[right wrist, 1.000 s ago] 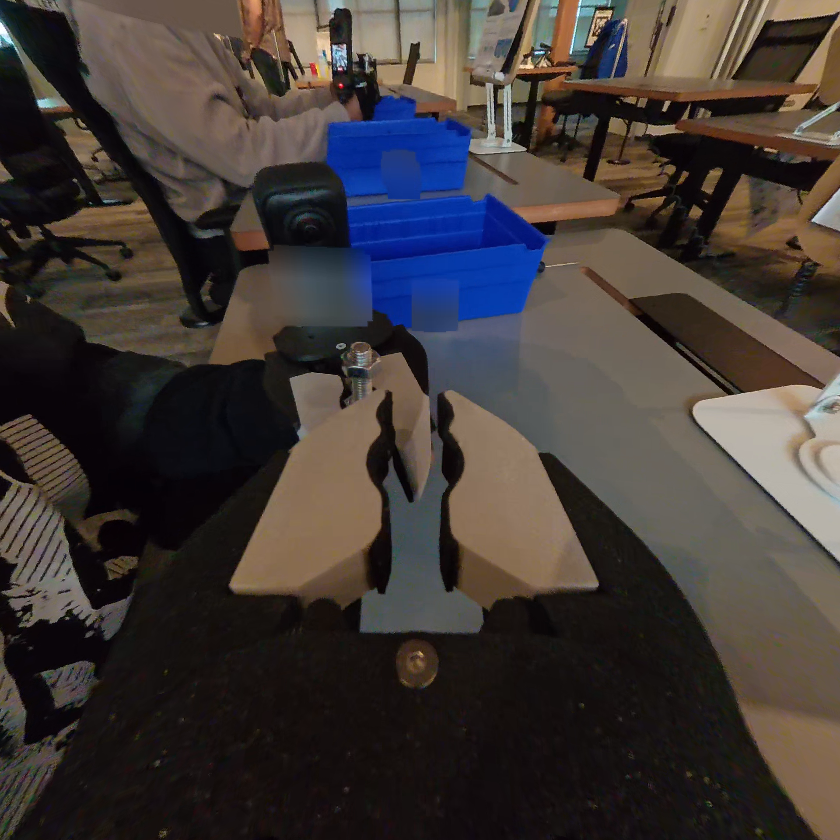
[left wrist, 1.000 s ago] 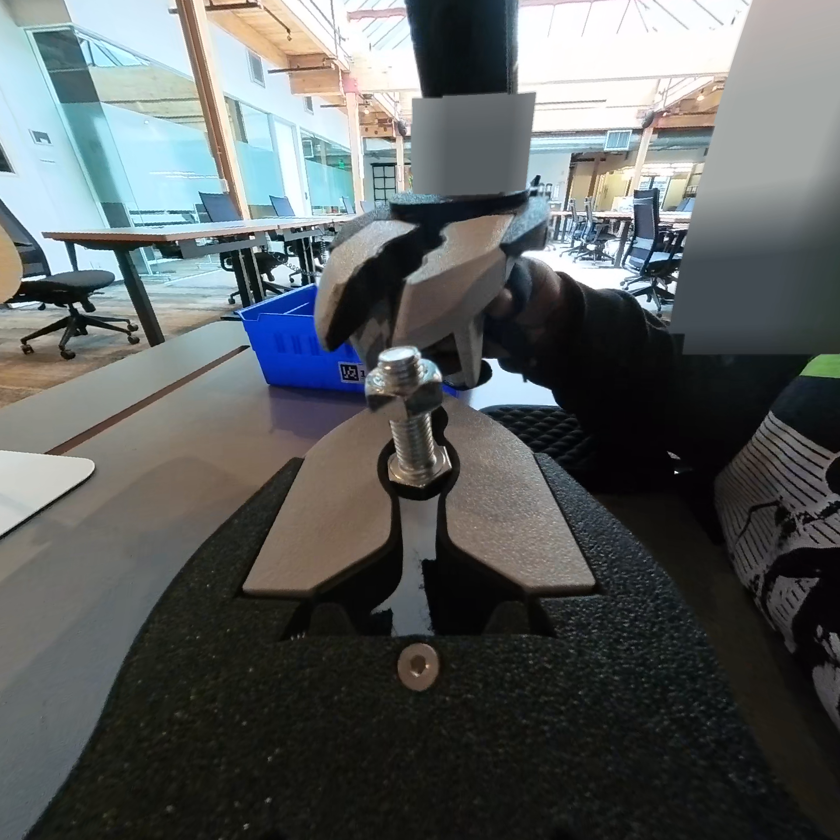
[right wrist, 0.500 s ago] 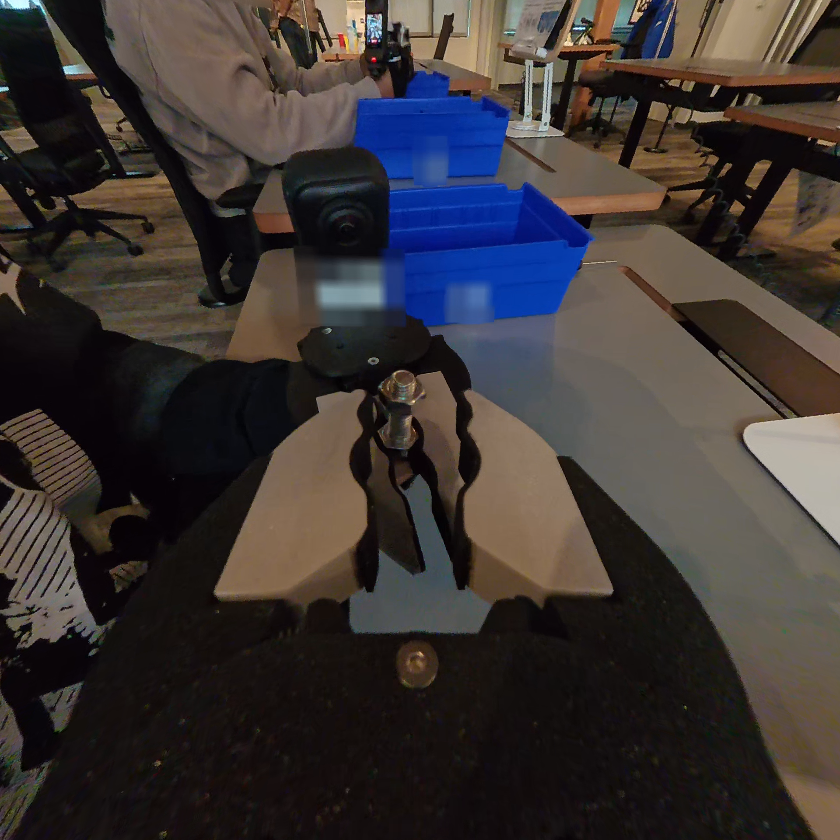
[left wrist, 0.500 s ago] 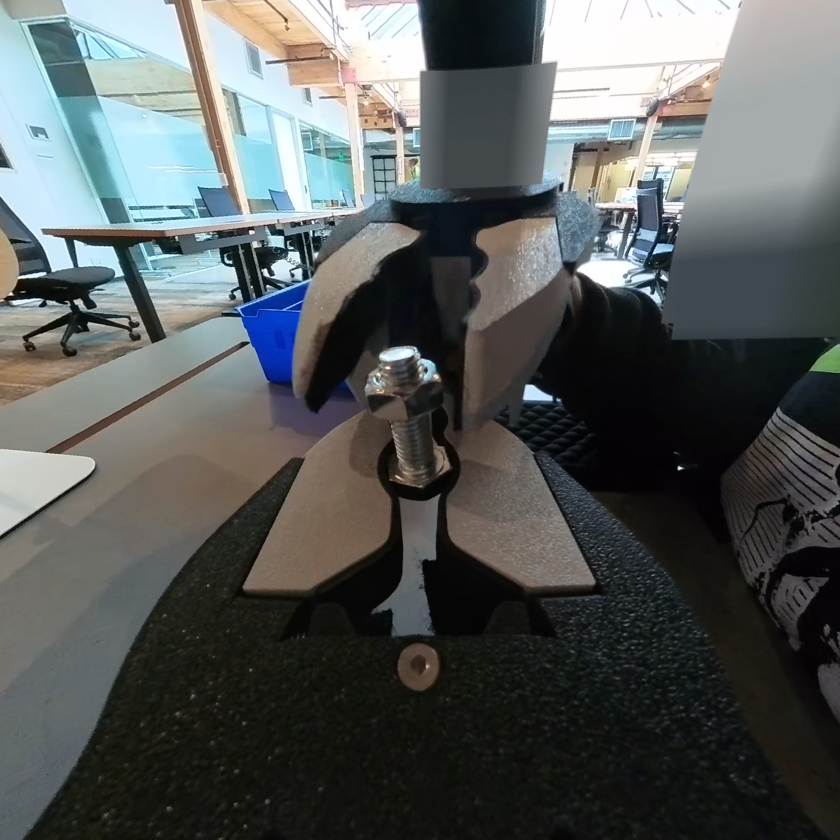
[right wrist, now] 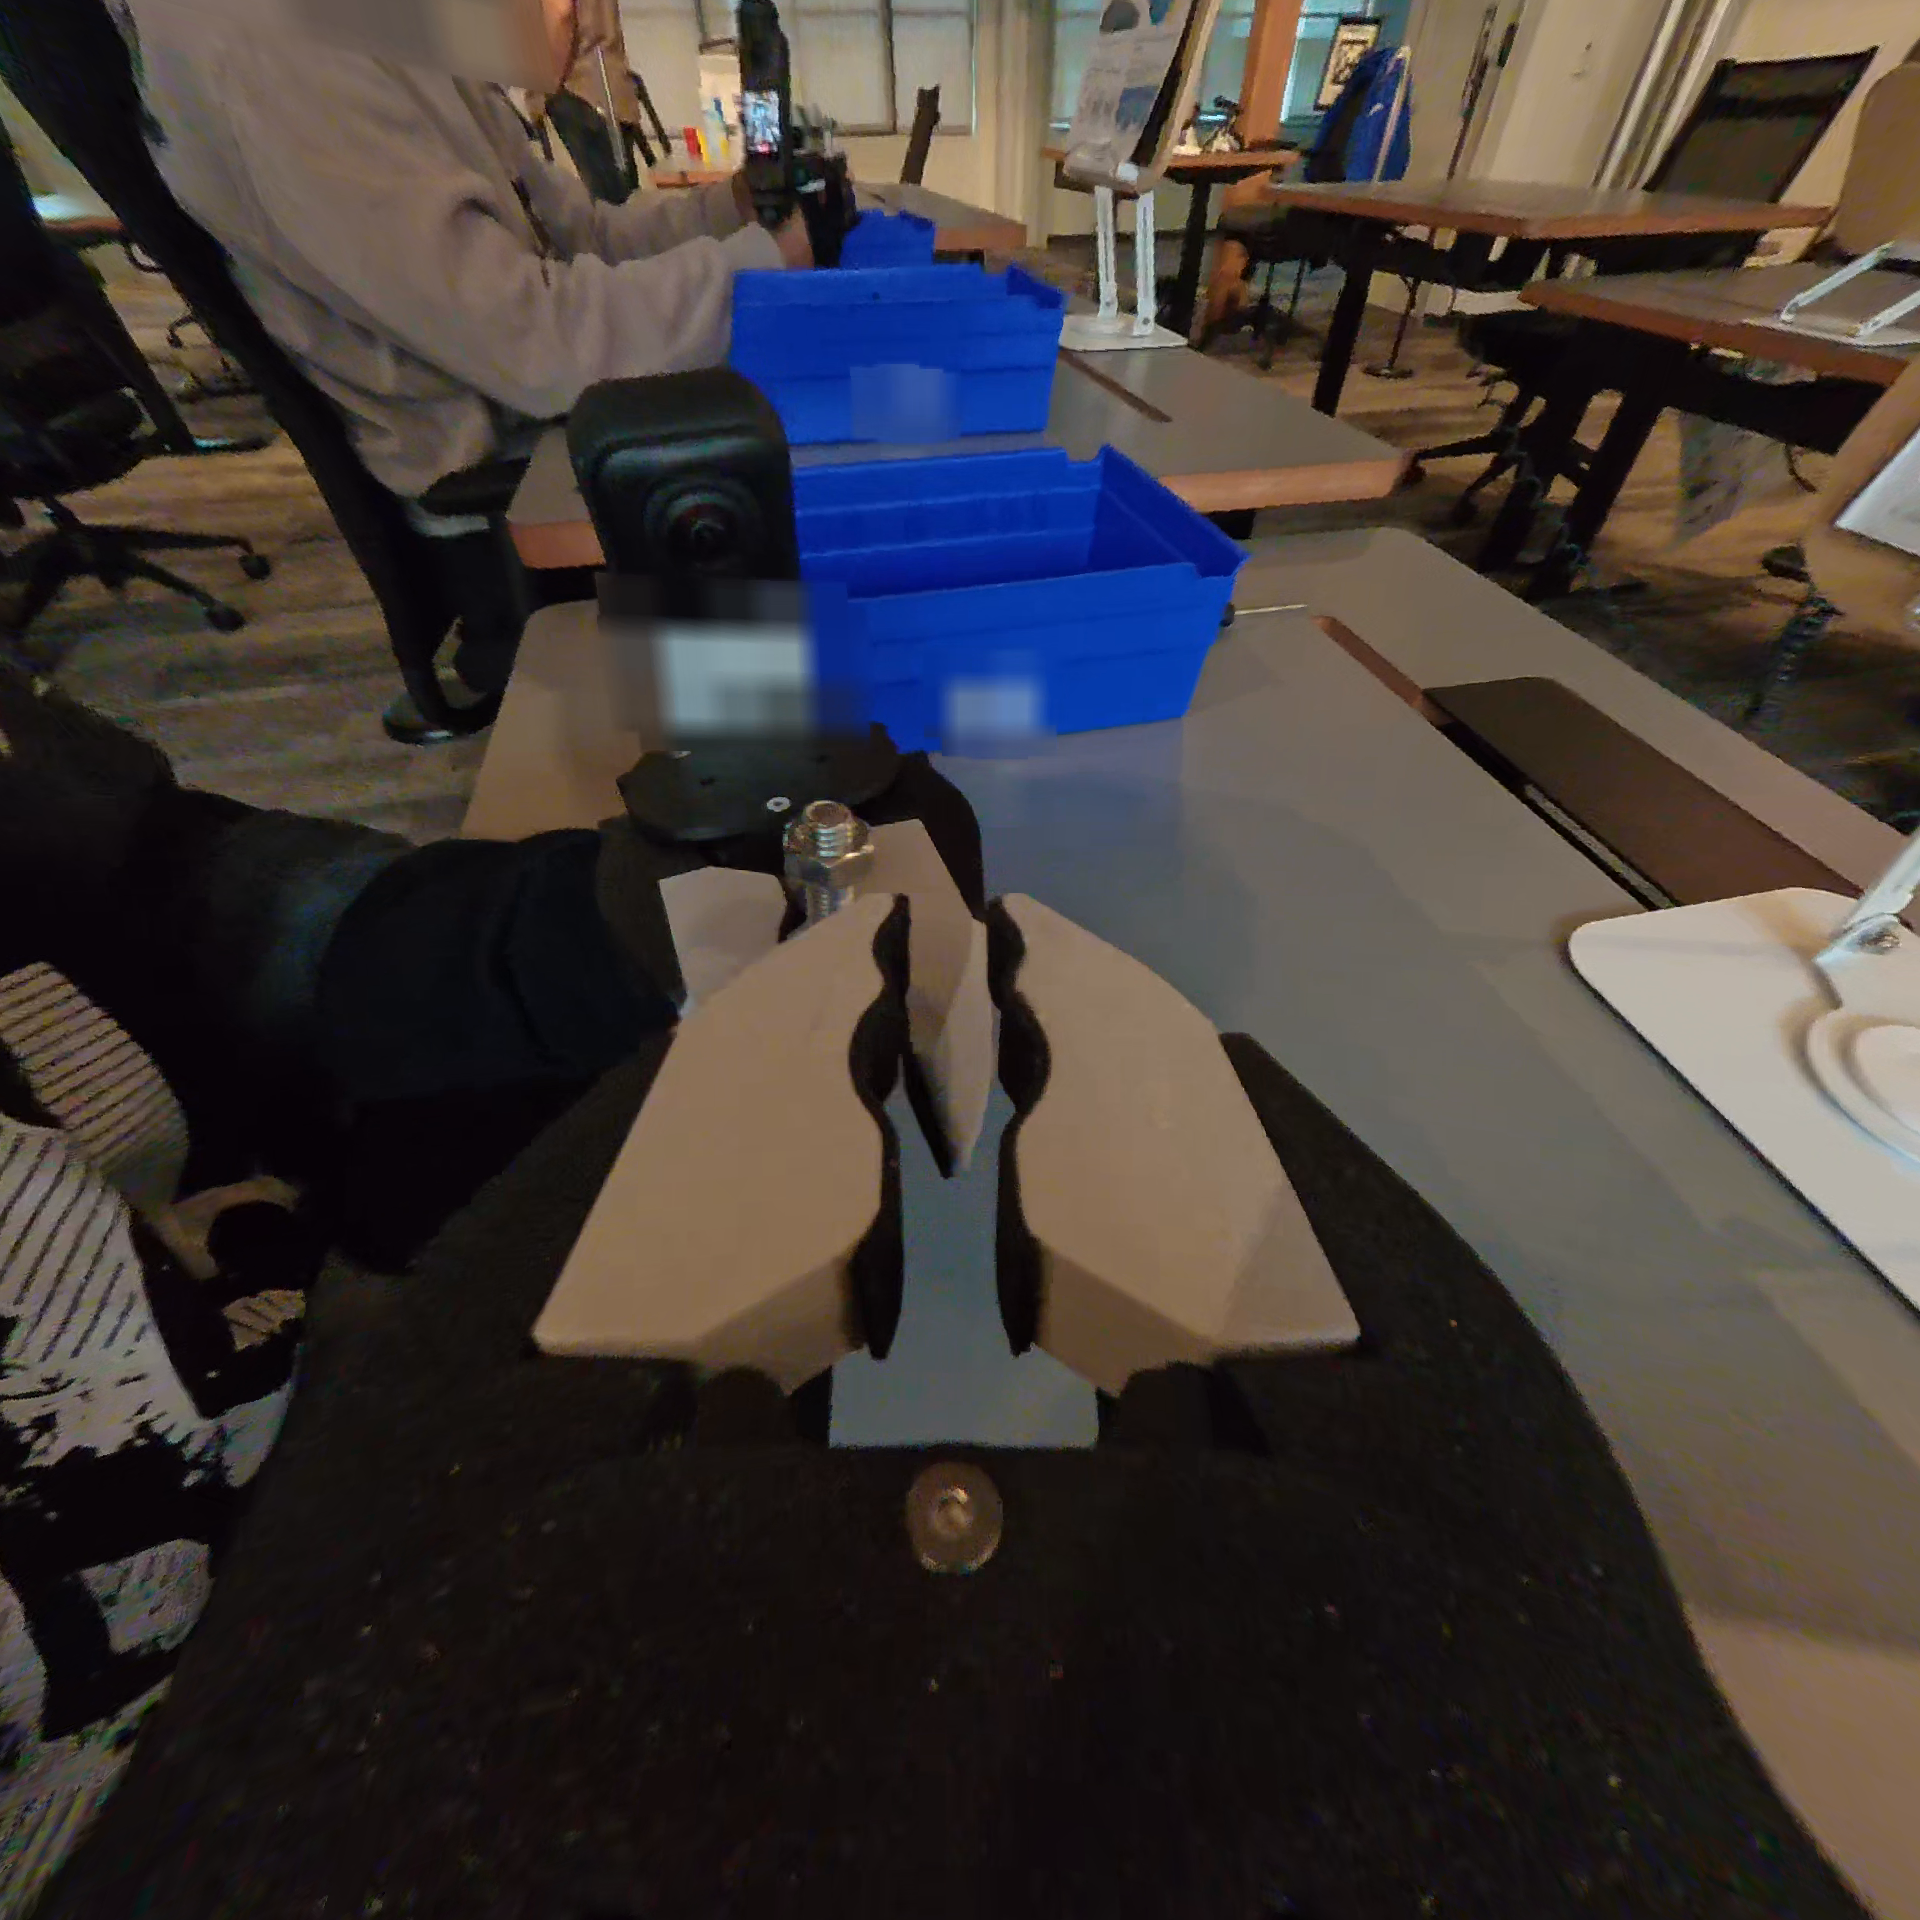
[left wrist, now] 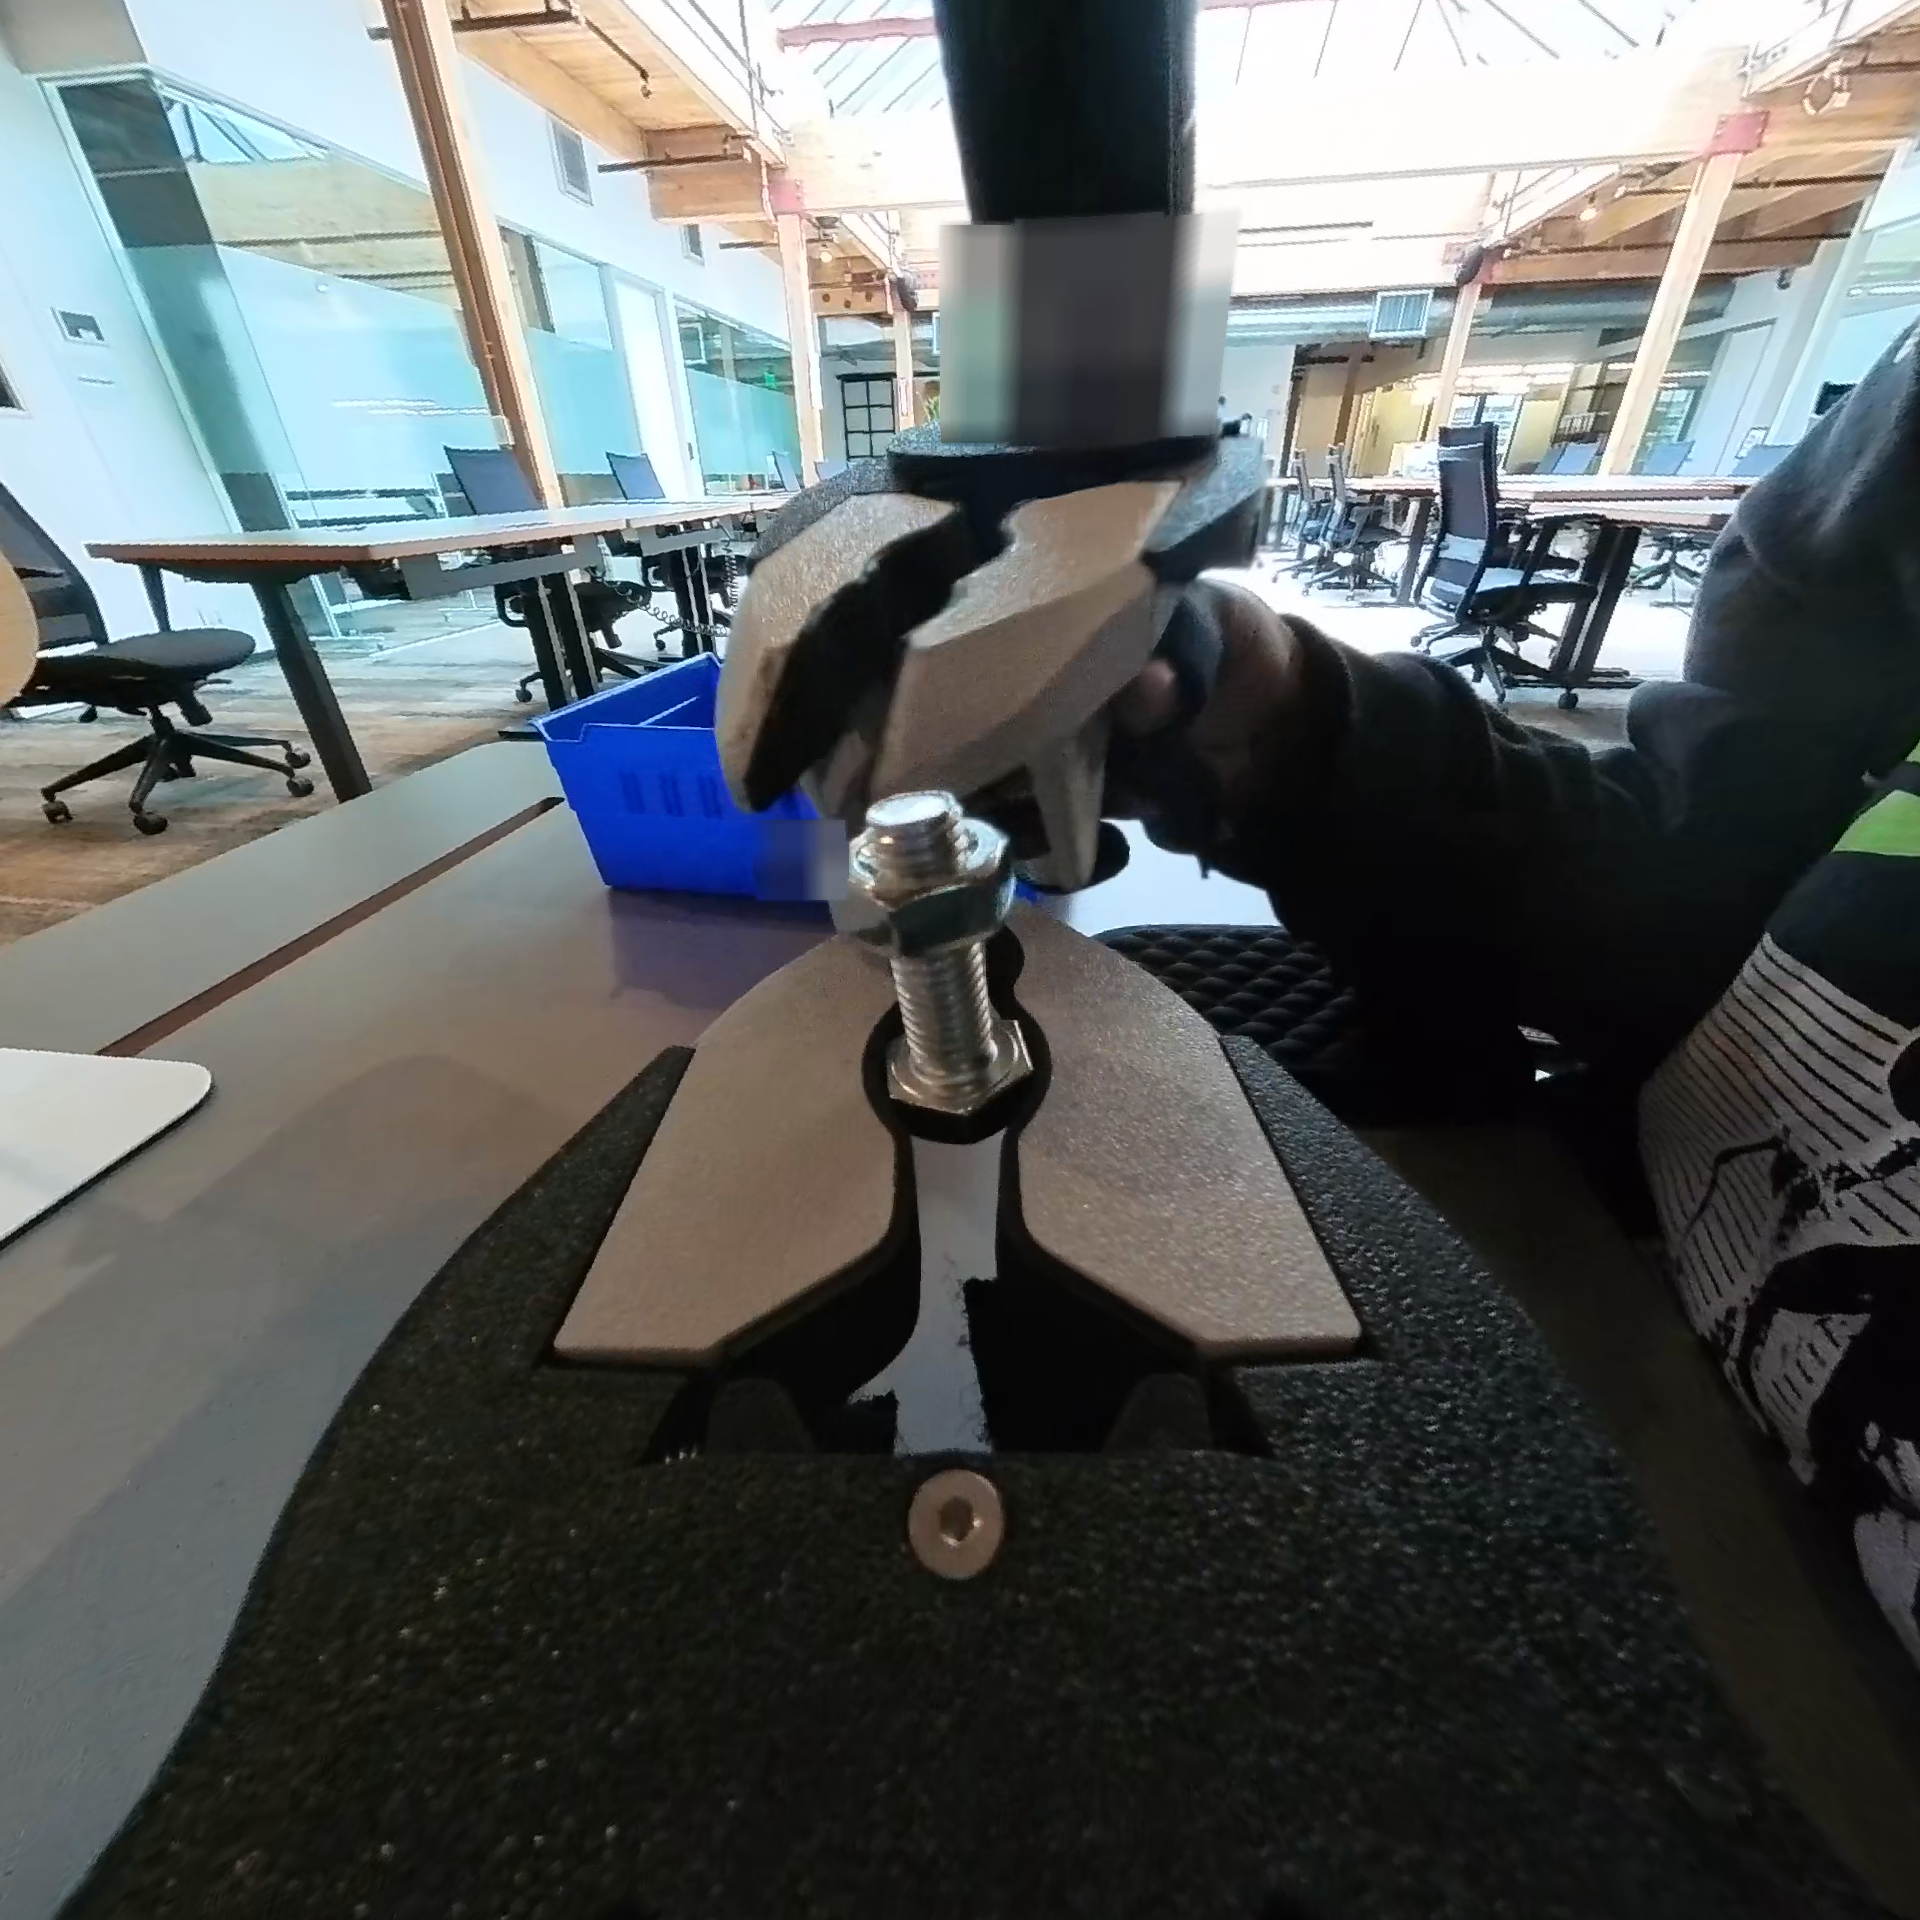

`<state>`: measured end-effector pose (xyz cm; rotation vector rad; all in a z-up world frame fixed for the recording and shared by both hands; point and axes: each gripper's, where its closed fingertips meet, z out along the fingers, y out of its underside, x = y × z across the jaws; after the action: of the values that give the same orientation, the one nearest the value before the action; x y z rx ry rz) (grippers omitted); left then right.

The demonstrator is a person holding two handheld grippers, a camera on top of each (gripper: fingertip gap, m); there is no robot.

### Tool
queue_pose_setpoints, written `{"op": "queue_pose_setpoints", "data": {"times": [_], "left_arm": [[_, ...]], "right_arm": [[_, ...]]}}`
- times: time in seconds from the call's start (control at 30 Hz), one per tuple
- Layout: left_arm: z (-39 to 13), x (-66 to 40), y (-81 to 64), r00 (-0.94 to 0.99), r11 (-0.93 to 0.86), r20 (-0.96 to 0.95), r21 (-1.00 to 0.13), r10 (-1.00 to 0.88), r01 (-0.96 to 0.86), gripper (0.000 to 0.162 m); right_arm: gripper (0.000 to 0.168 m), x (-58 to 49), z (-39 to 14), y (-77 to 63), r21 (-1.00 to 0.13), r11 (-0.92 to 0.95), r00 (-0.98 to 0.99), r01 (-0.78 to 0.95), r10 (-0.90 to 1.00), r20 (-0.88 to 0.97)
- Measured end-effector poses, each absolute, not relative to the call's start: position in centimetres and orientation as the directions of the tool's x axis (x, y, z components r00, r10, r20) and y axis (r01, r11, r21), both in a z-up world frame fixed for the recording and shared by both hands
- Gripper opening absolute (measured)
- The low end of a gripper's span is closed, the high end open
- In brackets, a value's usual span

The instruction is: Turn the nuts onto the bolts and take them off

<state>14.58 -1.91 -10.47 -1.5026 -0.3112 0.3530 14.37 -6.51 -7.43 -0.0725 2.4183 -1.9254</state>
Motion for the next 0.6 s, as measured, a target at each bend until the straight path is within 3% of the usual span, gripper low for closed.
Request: {"op": "queue_pose_setpoints", "data": {"times": [0.13,0.3,0.4,0.47,0.5,0.6], "left_arm": [[-10.5,14.6,-1.9,0.909,0.03,-0.02,-0.999,0.415,-0.036,0.01],[-10.5,14.7,-1.8,0.911,0.027,-0.024,-0.999,0.412,-0.038,0.01],[-10.5,14.7,-1.8,0.91,0.03,-0.024,-0.999,0.414,-0.04,0.01],[-10.3,14.7,-1.9,0.91,0.039,-0.025,-0.998,0.414,-0.046,0.01],[-10.3,14.7,-2.0,0.909,0.04,-0.027,-0.998,0.415,-0.048,0.011],[-10.4,14.7,-1.8,0.91,0.031,-0.029,-0.998,0.414,-0.046,0.011]], "right_arm": [[0.029,15.8,-7.6,-7.2,-0.973,0.23,-0.992,-0.02,-0.123,-0.009],[0.03,16.7,-7.8,-8.3,-0.971,0.235,-0.989,-0.033,-0.146,-0.002],[0.027,16.3,-7.8,-7.7,-0.972,0.234,-0.99,-0.031,-0.14,-0.002],[0.005,15.2,-7.6,-6.7,-0.974,0.225,-0.996,-0.024,-0.092,0.003],[0.003,14.4,-7.5,-6.2,-0.976,0.219,-0.998,-0.018,-0.061,0.004],[0.01,14.3,-7.4,-5.6,-0.978,0.207,-0.997,0.008,-0.07,-0.023]]}}
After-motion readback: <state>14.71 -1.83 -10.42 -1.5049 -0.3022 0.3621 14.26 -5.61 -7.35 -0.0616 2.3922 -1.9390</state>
